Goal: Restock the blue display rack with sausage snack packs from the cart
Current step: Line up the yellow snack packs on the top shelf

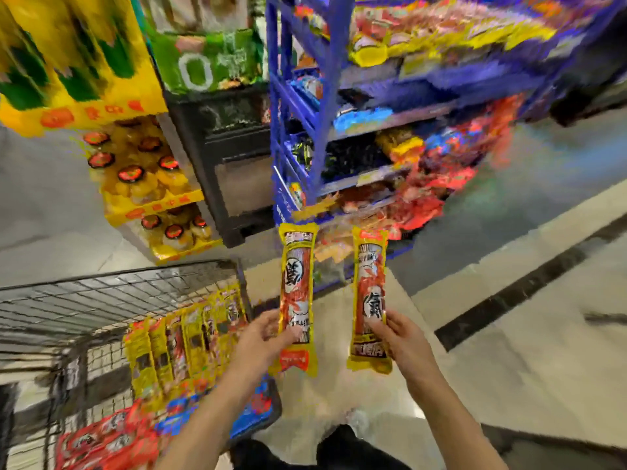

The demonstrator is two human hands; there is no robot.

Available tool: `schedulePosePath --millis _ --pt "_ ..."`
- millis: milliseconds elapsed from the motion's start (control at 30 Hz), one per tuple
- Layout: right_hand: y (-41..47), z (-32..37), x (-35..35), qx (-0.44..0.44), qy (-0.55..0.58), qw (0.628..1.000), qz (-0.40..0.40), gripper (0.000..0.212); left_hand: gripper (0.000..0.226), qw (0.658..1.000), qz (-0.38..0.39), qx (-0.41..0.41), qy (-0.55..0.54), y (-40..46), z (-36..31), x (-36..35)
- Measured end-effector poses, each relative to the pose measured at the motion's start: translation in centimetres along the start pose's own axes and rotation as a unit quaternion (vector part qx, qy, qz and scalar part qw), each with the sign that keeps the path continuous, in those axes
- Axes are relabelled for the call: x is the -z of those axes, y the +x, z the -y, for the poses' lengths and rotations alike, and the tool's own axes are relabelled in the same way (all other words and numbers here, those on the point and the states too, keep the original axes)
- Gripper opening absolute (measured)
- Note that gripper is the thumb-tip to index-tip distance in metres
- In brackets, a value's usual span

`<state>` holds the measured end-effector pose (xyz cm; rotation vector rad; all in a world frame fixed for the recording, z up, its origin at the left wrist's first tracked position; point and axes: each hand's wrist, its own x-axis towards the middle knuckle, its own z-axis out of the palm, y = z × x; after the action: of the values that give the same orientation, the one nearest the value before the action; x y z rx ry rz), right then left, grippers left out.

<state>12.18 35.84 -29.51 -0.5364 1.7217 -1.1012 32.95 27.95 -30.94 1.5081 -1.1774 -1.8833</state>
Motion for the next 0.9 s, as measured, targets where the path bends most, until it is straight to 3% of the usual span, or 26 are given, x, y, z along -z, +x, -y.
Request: schedulePosePath --millis 67,100,200,267,567,767,900 --pt "-0.1 -0.1 4.9 -0.001 0.018 0.999 -0.032 0.013 0.066 1.0 0.025 -0.004 0.007 0.4 -0.5 -4.1" --pt "-0.1 -0.2 7.1 -0.002 0.028 0.998 -0.048 0.016 0.067 0.999 0.033 -0.004 0.01 0.6 -0.9 -6.0" --pt "-0.3 -0.5 13.3 0.003 0.058 0.995 -0.085 0.016 0.036 0.998 0.053 -0.009 0.021 1.5 -1.5 -11.9" --pt "-0.5 -0.6 16.7 0.011 0.081 0.991 -0.109 0.011 0.028 0.997 0.076 -0.014 0.022 2.0 -2.3 -15.6" --pt "2.3 -0.2 26.6 0.016 0.117 0.981 -0.156 0.017 0.031 0.988 0.139 -0.032 0.053 4.7 -7.1 -26.6" --pt "9.0 4.3 31.6 0.041 0.118 0.984 -0.13 0.012 0.05 0.987 0.146 -0.052 0.038 10.5 -11.9 -31.9" --pt "14.5 8.4 35.4 0.066 0.115 0.981 -0.144 0.009 0.051 0.986 0.15 -0.068 0.011 15.2 -15.5 -36.5"
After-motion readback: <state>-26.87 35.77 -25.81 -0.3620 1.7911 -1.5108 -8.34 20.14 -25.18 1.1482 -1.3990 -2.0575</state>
